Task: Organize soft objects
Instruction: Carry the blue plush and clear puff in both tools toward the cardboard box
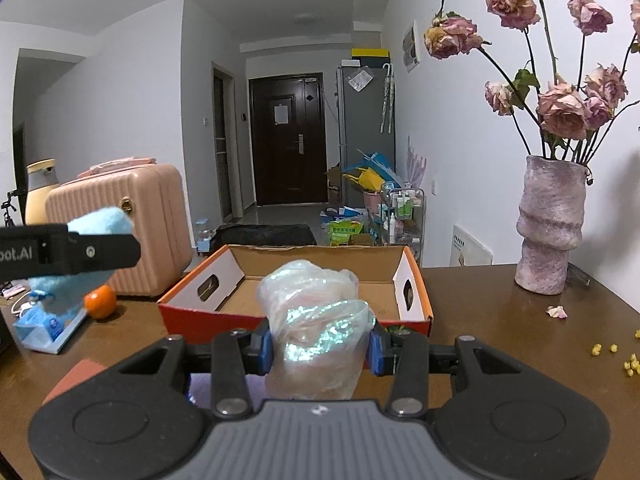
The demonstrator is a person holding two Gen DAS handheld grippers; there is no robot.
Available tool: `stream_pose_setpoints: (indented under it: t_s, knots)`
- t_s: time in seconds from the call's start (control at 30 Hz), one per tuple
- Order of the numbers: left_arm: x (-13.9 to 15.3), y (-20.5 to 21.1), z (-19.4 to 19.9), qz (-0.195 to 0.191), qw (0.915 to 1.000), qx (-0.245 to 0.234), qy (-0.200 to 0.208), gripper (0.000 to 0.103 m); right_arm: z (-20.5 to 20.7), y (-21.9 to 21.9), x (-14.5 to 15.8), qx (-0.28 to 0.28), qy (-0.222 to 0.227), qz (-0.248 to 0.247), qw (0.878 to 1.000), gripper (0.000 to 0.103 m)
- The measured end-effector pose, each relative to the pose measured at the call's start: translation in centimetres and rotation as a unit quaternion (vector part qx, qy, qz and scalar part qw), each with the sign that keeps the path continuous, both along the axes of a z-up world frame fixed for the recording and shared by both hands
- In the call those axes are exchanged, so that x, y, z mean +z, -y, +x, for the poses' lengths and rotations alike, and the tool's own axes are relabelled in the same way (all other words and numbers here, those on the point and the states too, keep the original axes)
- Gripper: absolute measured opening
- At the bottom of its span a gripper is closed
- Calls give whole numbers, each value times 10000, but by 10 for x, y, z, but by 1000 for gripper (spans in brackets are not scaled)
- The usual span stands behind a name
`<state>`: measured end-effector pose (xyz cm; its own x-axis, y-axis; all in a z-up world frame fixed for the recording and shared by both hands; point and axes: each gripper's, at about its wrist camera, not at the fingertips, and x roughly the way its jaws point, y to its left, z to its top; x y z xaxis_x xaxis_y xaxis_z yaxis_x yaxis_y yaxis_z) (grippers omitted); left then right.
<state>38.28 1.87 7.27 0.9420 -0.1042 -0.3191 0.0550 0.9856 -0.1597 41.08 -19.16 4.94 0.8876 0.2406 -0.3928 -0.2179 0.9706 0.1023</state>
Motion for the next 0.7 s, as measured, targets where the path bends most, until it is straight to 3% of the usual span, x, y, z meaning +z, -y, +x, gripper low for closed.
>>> stream_pose_setpoints:
  t_s: [0.7]
  knots:
    - [12,24,87,-88,9977,638,229,85,97,-3,4,-220,-85,188,9995,43]
